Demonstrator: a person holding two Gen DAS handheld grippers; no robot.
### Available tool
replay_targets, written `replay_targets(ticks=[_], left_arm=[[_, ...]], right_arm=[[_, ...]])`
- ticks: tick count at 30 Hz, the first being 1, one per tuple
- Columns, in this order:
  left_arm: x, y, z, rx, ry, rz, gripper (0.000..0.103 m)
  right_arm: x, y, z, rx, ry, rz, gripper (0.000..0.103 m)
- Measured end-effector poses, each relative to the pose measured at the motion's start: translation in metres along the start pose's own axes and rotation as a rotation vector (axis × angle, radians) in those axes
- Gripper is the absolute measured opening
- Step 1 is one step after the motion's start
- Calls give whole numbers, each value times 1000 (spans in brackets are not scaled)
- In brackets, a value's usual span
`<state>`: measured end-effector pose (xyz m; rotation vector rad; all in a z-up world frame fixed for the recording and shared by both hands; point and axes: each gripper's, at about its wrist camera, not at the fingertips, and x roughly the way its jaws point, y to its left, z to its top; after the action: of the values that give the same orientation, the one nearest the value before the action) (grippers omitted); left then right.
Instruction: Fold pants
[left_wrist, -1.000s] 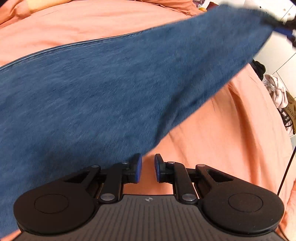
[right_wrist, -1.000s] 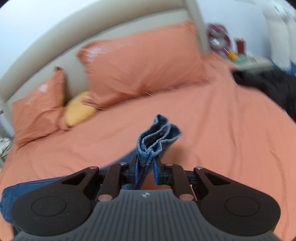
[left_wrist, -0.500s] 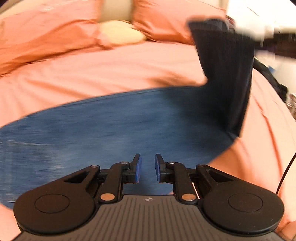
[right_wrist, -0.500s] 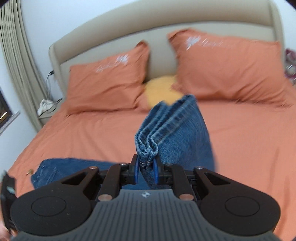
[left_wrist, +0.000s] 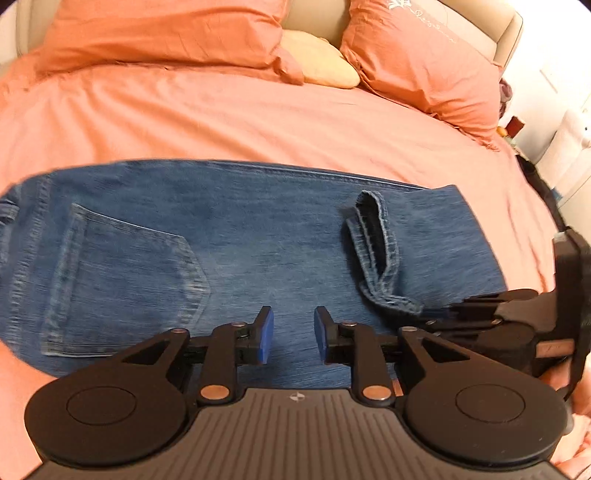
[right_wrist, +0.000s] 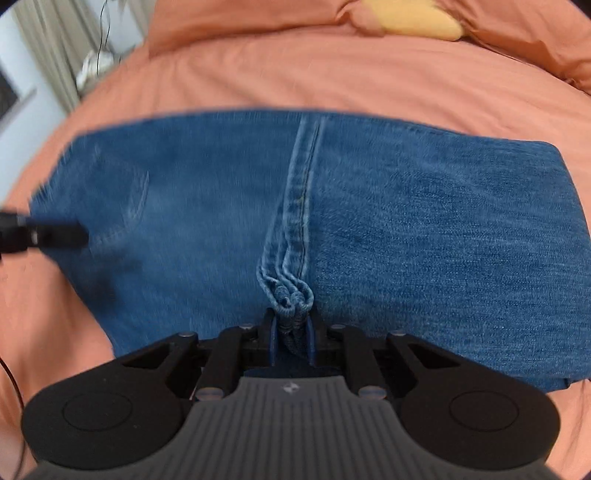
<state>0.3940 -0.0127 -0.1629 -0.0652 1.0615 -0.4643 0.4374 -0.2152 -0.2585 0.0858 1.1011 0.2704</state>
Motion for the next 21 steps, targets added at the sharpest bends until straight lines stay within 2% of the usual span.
replay_targets(ticks=[3,5,6,7,8,10,14,16,18,21], left_arm=[[7,-4,-1,-9,5,-45,41],[11,-4,1,-34,1,-86,55],[14,-3,3,-55,0,-106,58],[17,-2,4,-80,1,-126,62],[22,-1,5,-108,8,-150,64],[38,1,8,-170,36,-207,68],[78,0,9,-293,83,-270,73],[96,0,8,-350,96,-281,73],[112,-2,8,-392,96,-298,73],[128,-4,9,-433,84,-332,78]], right_arm=[[1,1,8,-5,18,11,18],[-8,3,16,-16,29,33,30],[-15,2,20,-24,25,43,40],[-23,1,22,-30,15,49,46],[-31,-3,25,-35,1,52,47],[-44,-12,28,-54,-22,15,47],[-50,-38,27,-117,-28,-186,40],[-47,-61,24,-109,-21,-240,27],[-48,-89,20,-76,-18,-260,26],[-44,-115,12,-24,-20,-234,26]])
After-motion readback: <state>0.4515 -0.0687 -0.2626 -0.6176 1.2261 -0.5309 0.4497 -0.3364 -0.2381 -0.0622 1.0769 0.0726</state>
